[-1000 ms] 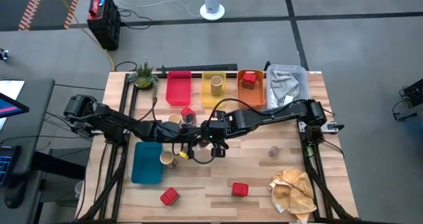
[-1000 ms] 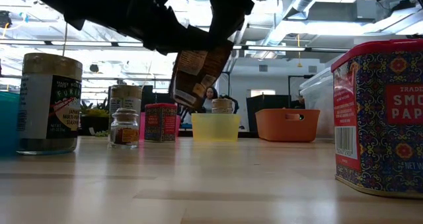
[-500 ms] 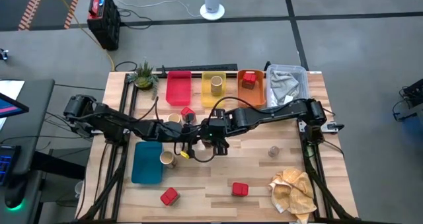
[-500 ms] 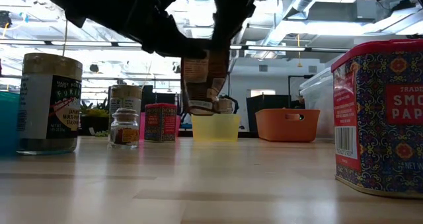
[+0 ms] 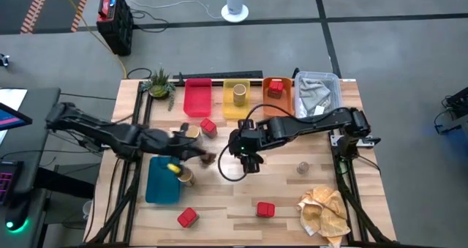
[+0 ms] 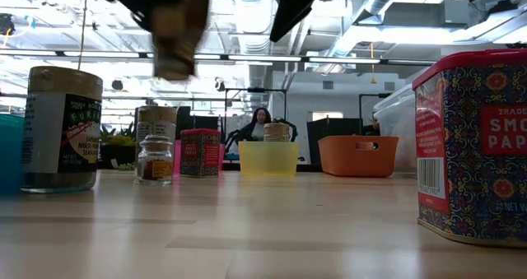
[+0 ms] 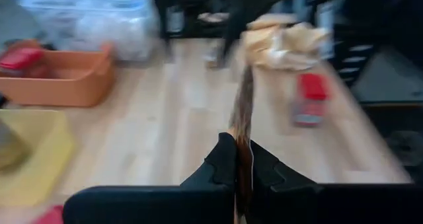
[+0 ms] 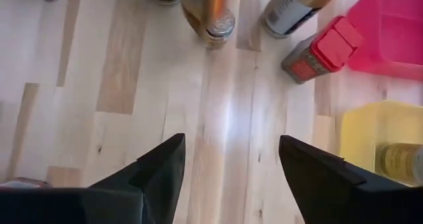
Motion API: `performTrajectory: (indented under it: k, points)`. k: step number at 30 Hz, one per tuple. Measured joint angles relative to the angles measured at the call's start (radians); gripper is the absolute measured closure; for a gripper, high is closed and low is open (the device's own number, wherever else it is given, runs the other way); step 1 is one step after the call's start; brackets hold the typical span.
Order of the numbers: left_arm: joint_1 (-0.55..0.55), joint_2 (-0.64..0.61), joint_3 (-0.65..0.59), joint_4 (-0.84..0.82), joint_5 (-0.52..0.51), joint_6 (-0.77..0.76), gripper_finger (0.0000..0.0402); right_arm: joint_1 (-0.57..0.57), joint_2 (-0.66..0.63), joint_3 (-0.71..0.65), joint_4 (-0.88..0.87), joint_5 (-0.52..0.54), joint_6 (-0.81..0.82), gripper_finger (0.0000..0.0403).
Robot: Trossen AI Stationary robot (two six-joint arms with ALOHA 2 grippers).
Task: Sort spices by type
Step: Put the orange seasoning bag into the blue bin
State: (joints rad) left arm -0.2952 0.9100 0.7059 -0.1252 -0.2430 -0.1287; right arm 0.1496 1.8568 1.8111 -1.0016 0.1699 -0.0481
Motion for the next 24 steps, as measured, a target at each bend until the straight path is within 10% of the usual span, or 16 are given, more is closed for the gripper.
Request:
performTrajectory:
  k: [24]
  points:
    - [-0.509, -0.205, 0.0, -0.434, 0.006, -0.425, 0.0401, -0.035, 0.0, 0.0, 0.008, -0.018, 0.014, 0.0127]
